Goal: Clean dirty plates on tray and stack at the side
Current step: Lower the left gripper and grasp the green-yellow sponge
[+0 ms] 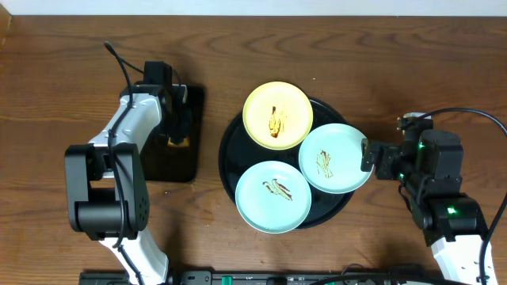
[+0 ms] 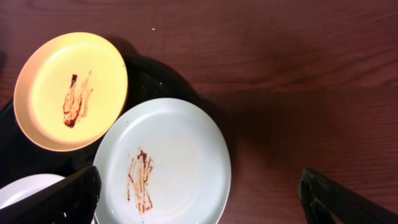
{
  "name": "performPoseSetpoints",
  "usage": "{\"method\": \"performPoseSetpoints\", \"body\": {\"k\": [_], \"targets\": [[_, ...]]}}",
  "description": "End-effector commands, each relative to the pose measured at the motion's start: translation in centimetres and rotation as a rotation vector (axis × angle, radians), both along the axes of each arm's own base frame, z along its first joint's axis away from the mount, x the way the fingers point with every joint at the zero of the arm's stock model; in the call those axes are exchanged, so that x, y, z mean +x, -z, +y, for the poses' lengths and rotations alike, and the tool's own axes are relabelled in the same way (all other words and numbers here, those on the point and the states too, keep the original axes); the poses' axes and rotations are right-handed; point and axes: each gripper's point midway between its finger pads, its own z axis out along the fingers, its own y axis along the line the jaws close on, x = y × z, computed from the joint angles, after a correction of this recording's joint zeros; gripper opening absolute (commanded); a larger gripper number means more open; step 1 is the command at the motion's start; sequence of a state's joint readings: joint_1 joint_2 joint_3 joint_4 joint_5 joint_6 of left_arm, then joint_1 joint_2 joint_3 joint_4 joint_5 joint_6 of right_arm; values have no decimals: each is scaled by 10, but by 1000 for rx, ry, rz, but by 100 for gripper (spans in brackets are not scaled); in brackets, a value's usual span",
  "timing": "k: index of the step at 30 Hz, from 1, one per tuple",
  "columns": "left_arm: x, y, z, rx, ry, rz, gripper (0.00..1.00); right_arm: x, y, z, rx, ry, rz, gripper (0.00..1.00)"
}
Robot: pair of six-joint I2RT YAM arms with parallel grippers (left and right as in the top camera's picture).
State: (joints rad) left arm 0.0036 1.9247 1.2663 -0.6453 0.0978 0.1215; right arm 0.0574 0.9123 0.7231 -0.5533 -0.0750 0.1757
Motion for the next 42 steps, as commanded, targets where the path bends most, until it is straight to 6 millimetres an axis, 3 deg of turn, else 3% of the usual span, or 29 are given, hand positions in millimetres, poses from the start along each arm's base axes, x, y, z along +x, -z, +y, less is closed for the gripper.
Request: {"method": "performPoseSetpoints", "body": {"k": [1,2,4,13,20,27,34,42], "targets": [[-8,11,0,4,-2,36,19,3,-9,-2,-3,3,-21,99],[-8,11,0,4,-2,36,19,3,-8,-2,-3,3,-20,99],[-8,11,0,4,-2,36,8,2,-8,-2,-3,2,-15,99],[-7,7,0,4,-2,25,7,0,-4,-16,-55,59,1,99],[-2,-28,0,3,-10,-45,8,0,6,-21,-78,78,42,98],[-9,-55,0,-5,-40,-77,8,5,41,-20,-88,73,166,69],[-16,-71,0,-10,-64,-92,8,12,80,-24,-88,90,287,47],[-11,-81,0,-14,-71,-135,8,15,99,-23,-83,83,339,48]]}}
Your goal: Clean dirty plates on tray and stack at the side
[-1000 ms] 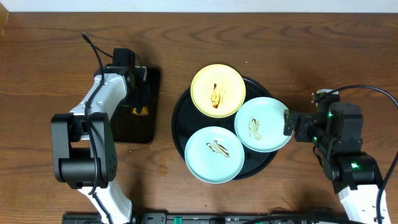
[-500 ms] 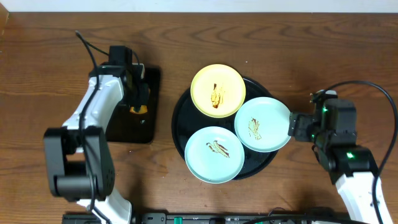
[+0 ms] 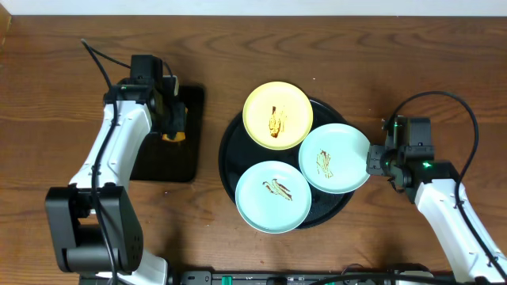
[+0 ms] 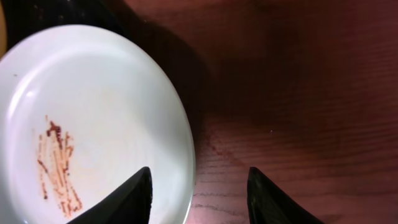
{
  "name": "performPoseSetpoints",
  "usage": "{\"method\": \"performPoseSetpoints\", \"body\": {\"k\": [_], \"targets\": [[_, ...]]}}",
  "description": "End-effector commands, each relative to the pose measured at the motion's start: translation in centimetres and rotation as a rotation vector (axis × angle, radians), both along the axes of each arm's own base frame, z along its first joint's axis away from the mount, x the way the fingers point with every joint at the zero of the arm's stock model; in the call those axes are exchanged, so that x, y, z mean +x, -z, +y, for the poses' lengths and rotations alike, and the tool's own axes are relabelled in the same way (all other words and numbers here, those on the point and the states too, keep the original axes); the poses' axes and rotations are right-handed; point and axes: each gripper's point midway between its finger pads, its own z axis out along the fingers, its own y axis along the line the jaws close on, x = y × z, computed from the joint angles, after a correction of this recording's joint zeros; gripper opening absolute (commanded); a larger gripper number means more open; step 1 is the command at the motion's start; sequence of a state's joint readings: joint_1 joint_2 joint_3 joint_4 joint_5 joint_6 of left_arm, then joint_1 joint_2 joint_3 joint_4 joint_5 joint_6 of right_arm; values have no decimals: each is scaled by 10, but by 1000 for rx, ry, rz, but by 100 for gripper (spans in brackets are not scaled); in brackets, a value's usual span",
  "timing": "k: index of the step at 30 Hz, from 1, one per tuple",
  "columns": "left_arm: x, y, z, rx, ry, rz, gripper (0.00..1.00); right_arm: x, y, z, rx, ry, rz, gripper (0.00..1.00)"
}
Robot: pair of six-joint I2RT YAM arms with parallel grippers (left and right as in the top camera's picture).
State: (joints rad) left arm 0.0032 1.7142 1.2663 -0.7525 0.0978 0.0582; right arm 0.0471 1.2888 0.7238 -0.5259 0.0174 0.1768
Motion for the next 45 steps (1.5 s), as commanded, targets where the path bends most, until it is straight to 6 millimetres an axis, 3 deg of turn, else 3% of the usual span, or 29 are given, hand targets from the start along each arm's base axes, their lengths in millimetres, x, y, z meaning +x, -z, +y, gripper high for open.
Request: {"method": "performPoseSetpoints", "body": {"k": [1,7,12,22,29,35,45], "targets": [[2,-11,0,1,-10,-35,8,5,-1,-4,8,15,0,49],[2,-11,0,1,-11,-35,8,5,8,0,27,5,29,53],[2,-11,0,1,-11,-36,7,1,22,1,27,5,77,50],[2,-11,0,0,-14,-36,8,2,46,0,23,8,134,33],[12,-18,1,4,-17,-86,8,5,47,0,23,7,128,18],[22,-48,10,40,-75,-205,8,5,46,0,23,7,127,1],[17,-113,10,33,-78,-389,8,11,43,9,70,-17,99,1]]}}
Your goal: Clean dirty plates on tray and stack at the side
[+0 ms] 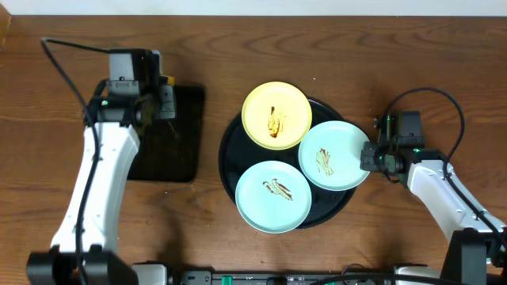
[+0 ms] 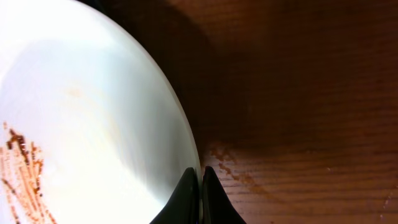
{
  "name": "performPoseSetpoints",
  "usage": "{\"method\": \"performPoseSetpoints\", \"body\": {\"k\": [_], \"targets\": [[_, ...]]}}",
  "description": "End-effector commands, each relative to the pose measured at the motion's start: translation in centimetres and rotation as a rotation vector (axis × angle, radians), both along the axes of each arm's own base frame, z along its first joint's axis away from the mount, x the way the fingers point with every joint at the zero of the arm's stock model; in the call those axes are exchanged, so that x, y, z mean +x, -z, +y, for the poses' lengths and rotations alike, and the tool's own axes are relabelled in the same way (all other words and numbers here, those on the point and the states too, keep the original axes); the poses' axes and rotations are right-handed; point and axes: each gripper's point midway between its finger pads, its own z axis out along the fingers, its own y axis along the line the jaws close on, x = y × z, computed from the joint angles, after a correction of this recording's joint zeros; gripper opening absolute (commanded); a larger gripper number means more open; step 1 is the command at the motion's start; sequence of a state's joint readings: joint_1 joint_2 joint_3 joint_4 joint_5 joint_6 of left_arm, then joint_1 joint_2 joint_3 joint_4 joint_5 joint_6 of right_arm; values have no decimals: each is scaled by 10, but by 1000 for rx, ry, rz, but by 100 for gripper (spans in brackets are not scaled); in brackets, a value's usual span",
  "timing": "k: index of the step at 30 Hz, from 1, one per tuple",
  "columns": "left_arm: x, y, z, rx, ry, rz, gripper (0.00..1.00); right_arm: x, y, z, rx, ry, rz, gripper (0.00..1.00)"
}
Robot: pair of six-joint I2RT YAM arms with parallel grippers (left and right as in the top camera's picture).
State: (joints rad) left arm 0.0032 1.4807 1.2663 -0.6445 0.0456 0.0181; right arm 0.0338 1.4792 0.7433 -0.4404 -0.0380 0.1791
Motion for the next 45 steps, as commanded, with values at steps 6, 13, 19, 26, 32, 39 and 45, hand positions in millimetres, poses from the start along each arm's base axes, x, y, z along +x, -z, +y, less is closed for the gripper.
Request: {"method": "performPoseSetpoints", "body": {"k": [6,13,19,26,32,39,45], "targets": [[-8,-44,1,0,-18,-127,7,4,1,14,80,-32,-13,1],[-9,-49,1,-1,-18,-144,8,4,1,14,79,-32,-13,1],[-9,-49,0,-5,-15,-144,7,4,1,14,76,-30,-13,1],[-13,-43,-41,-201,123,-104,8,3,1,14,77,-31,-12,1],[-15,-3,-42,-226,92,41,8,2,2,14,77,-31,-8,1],[-13,50,-26,-155,21,196,7,0,3,14,77,-30,2,1],[-21,72,-26,-153,12,288,7,0,3,14,77,-30,2,1]]}}
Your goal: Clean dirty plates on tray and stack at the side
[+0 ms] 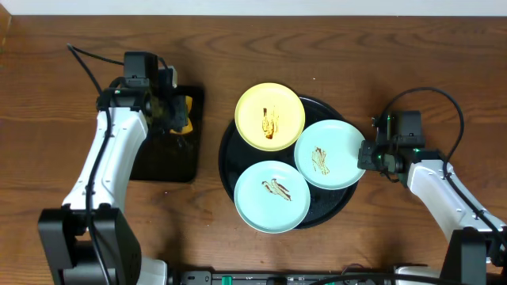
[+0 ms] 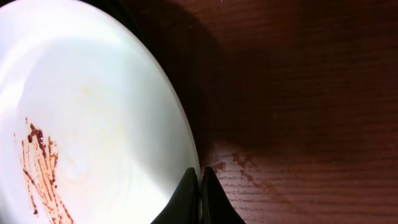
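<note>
A round black tray [image 1: 226,154] carries three smeared plates: a yellow one [image 1: 270,116] at the back, a pale green one [image 1: 329,153] on the right and a light blue one [image 1: 274,196] at the front. My right gripper [image 1: 366,156] is shut on the right rim of the pale green plate [image 2: 93,124], its fingertips [image 2: 194,186] pinched over the edge. Over the back right corner of the black mat, my left gripper [image 1: 176,113] is shut on a yellow sponge [image 1: 185,116].
The black mat [image 1: 162,154] lies left of the tray. Bare wooden table [image 1: 412,63] extends to the right of the tray and behind it. Cables trail from both arms.
The pale green and yellow plates have shifted slightly left, with my right gripper still pinching the green plate's rim. My left gripper with the sponge has moved right and forward, nearer the tray.
My right gripper was open beside the pale green plate, then open close around its rim, then shut on that rim, where it stays. My left gripper was down on the mat at the sponge, then held it off the mat, and now holds it nearer the tray.
</note>
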{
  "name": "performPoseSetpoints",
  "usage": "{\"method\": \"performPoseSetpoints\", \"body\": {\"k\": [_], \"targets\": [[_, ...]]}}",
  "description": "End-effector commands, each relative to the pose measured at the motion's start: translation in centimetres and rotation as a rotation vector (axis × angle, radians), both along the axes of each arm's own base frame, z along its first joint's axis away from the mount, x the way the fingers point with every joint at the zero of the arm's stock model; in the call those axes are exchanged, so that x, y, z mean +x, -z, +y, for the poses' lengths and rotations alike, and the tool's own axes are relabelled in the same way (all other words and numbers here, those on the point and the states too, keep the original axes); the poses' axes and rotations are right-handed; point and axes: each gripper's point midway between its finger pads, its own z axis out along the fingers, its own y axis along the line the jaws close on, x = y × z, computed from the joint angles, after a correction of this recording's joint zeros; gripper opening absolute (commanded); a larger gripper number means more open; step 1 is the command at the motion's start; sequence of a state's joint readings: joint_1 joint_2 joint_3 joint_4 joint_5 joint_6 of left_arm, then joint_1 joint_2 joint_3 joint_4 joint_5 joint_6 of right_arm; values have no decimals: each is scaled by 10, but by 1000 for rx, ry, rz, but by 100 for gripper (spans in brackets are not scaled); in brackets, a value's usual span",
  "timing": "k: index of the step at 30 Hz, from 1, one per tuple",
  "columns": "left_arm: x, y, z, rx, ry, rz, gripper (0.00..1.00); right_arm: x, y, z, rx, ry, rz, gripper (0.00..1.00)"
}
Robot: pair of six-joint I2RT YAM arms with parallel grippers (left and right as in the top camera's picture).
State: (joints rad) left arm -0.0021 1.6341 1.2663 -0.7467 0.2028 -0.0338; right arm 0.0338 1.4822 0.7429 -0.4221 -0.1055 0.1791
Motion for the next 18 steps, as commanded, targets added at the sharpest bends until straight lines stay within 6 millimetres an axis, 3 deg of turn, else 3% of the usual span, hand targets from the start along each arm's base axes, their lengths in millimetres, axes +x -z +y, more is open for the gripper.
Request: {"method": "performPoseSetpoints", "body": {"k": [1,6,14,18], "targets": [[-8,9,3,14,-19,49,7,-3,4,2,14,-4,15,1],[-24,16,3,16,-19,126,8,-3,4,2,14,-4,17,1],[-21,17,3,16,-19,116,8,-3,4,2,14,-4,16,1],[-14,26,8,42,-27,117,7,-3,4,2,14,-4,16,1]]}}
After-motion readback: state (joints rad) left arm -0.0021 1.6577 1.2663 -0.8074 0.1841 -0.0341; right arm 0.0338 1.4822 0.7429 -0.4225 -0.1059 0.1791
